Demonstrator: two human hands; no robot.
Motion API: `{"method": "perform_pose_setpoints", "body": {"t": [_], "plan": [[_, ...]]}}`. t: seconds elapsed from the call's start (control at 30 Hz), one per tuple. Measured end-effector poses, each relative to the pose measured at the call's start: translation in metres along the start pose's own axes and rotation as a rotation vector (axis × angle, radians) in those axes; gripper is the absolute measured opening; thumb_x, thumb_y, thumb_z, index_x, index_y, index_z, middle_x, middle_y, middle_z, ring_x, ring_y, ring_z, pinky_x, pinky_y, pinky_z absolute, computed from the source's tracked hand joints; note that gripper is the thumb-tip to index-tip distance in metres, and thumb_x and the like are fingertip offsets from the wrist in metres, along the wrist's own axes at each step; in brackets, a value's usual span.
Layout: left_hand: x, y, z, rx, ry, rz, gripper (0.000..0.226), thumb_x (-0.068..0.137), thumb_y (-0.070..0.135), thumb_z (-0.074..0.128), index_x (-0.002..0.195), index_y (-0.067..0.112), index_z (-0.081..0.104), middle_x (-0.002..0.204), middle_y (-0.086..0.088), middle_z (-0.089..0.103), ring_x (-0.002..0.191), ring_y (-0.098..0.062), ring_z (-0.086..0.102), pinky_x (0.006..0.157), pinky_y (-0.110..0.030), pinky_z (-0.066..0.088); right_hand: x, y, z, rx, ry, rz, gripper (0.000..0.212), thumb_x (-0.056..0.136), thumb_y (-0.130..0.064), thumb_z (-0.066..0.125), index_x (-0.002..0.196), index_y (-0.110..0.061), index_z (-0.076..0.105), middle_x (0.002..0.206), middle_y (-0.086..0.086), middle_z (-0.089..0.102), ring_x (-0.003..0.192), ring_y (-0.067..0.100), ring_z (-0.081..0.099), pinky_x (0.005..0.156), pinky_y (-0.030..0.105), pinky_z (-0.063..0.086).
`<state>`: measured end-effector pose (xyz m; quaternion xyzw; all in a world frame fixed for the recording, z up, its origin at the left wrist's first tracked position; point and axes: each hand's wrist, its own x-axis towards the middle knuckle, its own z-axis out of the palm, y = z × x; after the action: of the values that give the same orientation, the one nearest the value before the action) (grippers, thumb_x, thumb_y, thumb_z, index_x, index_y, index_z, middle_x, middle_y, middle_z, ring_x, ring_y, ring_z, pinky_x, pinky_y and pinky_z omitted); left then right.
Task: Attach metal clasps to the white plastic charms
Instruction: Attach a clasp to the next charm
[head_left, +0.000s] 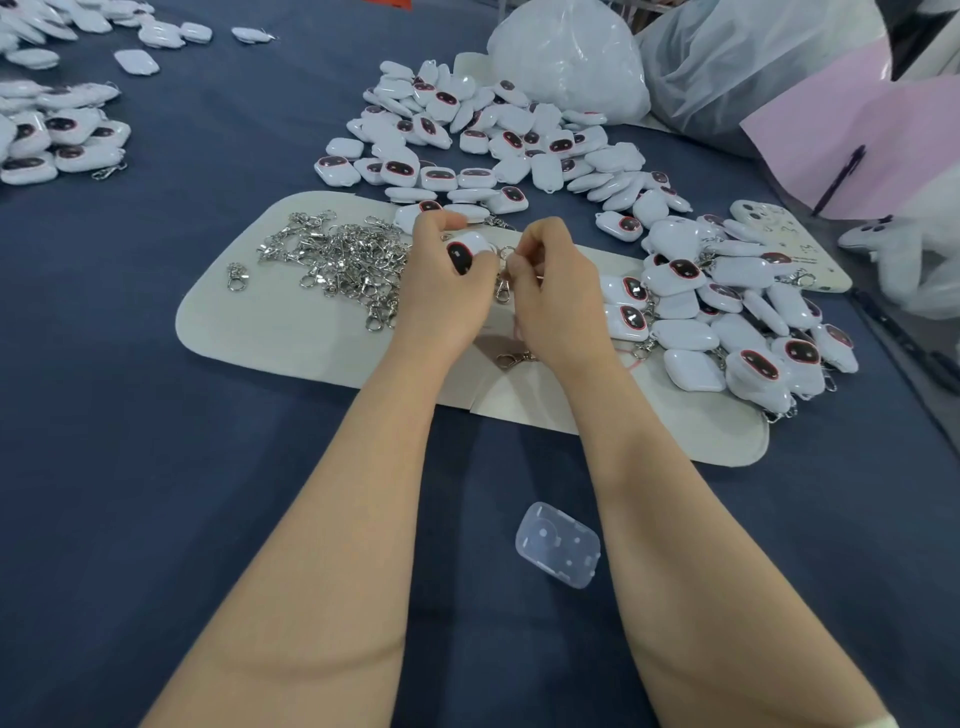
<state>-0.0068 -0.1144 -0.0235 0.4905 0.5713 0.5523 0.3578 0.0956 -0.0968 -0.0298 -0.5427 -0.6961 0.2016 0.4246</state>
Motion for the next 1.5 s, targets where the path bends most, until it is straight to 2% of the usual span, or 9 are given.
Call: {"method": "perform_pose_setpoints", "body": {"t": [0.3, 0.47, 0.6, 0.83, 0.93, 1.03, 1.17, 1.33, 1.5], "plan": [[0.0003, -0.0026, 0.0019, -0.011, -0.043, -0.013, 0.021, 0.088, 0.012, 0.051, 0.107, 0.02, 0.046, 0.099, 0.001, 0.058, 0.077, -0.015, 0.057, 0.08, -0.035, 0.051, -0.0011, -0.0023, -0.0007, -0.013, -0.013, -0.021, 0.008, 0.094, -0.004, 0.045, 0.089, -0.011, 0.043, 0.081, 0.011, 0.058, 0.068, 0.032, 0.055, 0.064, 0.041, 0.047], [0.0032, -0.0049, 0.0014, -0.012, -0.034, -0.018, 0.019, 0.089, 0.011, 0.049, 0.106, 0.018, 0.045, 0.092, 0.002, 0.055, 0.077, -0.019, 0.055, 0.081, -0.038, 0.05, -0.0017, -0.0018, 0.0, -0.03, -0.007, -0.07, 0.013, 0.091, 0.0, 0.047, 0.088, -0.012, 0.044, 0.077, 0.002, 0.054, 0.071, 0.021, 0.048, 0.063, 0.027, 0.035], [0.0039, -0.0061, 0.0016, -0.014, -0.033, -0.019, 0.019, 0.089, 0.01, 0.048, 0.105, 0.018, 0.045, 0.089, 0.003, 0.055, 0.076, -0.02, 0.055, 0.08, -0.039, 0.05, -0.0013, -0.0001, -0.0004, -0.025, -0.018, -0.077, 0.013, 0.092, -0.001, 0.047, 0.087, -0.012, 0.044, 0.076, 0.001, 0.053, 0.069, 0.02, 0.047, 0.061, 0.026, 0.035], [0.0042, -0.0083, 0.0009, -0.032, -0.028, 0.017, 0.019, 0.088, 0.009, 0.048, 0.104, 0.02, 0.046, 0.093, 0.004, 0.055, 0.076, -0.017, 0.057, 0.071, -0.028, 0.048, -0.0014, 0.0001, 0.0003, -0.008, -0.041, -0.083, 0.012, 0.092, -0.001, 0.047, 0.088, -0.012, 0.045, 0.078, 0.003, 0.056, 0.071, 0.02, 0.048, 0.061, 0.023, 0.033], [0.0045, -0.007, -0.0002, -0.077, -0.035, 0.028, 0.021, 0.087, 0.006, 0.049, 0.097, 0.024, 0.046, 0.089, 0.003, 0.055, 0.06, -0.008, 0.054, 0.058, -0.017, 0.046, -0.0013, -0.0003, 0.0004, 0.029, -0.018, -0.074, 0.011, 0.093, -0.003, 0.046, 0.089, -0.013, 0.044, 0.078, 0.001, 0.056, 0.071, 0.018, 0.05, 0.064, 0.024, 0.038], [0.0043, -0.0054, -0.0013, -0.145, -0.046, 0.012, 0.027, 0.086, 0.003, 0.05, 0.088, 0.029, 0.046, 0.087, 0.0, 0.056, 0.057, -0.008, 0.053, 0.05, -0.012, 0.043, -0.0003, 0.0005, 0.0004, 0.079, 0.007, -0.044, 0.01, 0.094, -0.004, 0.046, 0.09, -0.013, 0.043, 0.072, -0.006, 0.051, 0.067, 0.015, 0.048, 0.065, 0.029, 0.042], [0.0046, -0.0074, -0.0028, -0.128, -0.059, 0.01, 0.026, 0.087, 0.005, 0.051, 0.088, 0.031, 0.046, 0.086, 0.001, 0.058, 0.047, 0.0, 0.054, 0.052, -0.015, 0.044, -0.0002, 0.0012, 0.0017, 0.094, 0.0, -0.008, 0.009, 0.094, -0.006, 0.048, 0.09, -0.014, 0.045, 0.074, -0.007, 0.053, 0.072, 0.018, 0.053, 0.07, 0.033, 0.046], [0.0041, -0.0084, -0.0014, -0.072, -0.064, 0.018, 0.026, 0.087, 0.006, 0.051, 0.093, 0.031, 0.045, 0.086, 0.003, 0.057, 0.056, -0.004, 0.056, 0.057, -0.017, 0.046, 0.0006, 0.0004, 0.0038, 0.011, 0.028, -0.012, 0.006, 0.094, -0.008, 0.048, 0.092, -0.014, 0.047, 0.075, -0.005, 0.055, 0.071, 0.017, 0.053, 0.067, 0.03, 0.044], [0.0023, -0.0057, 0.0004, -0.097, -0.059, 0.003, 0.027, 0.086, 0.006, 0.051, 0.091, 0.032, 0.045, 0.087, 0.003, 0.058, 0.054, -0.002, 0.056, 0.056, -0.016, 0.045, 0.0005, -0.0002, 0.0048, 0.063, 0.068, 0.039, 0.003, 0.095, -0.009, 0.048, 0.097, -0.012, 0.048, 0.077, -0.008, 0.054, 0.071, 0.016, 0.054, 0.069, 0.037, 0.05]]}}
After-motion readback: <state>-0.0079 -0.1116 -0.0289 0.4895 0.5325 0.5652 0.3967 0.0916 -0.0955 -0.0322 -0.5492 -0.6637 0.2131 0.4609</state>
